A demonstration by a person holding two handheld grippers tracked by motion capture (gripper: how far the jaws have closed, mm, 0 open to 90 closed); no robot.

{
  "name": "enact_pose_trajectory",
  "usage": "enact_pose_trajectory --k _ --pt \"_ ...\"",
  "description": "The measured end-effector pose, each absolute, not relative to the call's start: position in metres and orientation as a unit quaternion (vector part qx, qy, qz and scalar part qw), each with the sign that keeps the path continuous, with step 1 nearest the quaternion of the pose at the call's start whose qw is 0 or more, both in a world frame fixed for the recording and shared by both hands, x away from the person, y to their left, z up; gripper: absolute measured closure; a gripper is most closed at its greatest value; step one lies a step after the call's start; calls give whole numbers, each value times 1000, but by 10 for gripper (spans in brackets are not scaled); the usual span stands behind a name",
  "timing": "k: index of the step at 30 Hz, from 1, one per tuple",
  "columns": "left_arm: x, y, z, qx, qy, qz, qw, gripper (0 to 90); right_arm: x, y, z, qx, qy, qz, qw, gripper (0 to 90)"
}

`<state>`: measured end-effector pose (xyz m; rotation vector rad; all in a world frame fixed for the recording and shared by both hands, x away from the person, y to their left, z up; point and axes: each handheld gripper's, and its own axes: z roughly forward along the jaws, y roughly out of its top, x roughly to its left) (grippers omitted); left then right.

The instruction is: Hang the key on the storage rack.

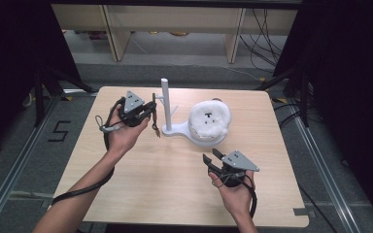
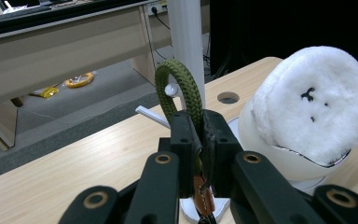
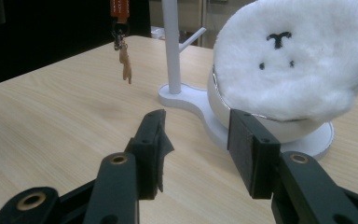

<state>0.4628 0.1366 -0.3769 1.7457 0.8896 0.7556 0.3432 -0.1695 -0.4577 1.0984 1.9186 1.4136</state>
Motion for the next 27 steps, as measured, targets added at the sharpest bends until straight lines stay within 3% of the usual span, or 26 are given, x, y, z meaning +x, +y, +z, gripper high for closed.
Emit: enact_pose_trajectory --k 27 --pt "473 132 -386 732 352 312 492 829 343 -169 -460 406 707 522 250 568"
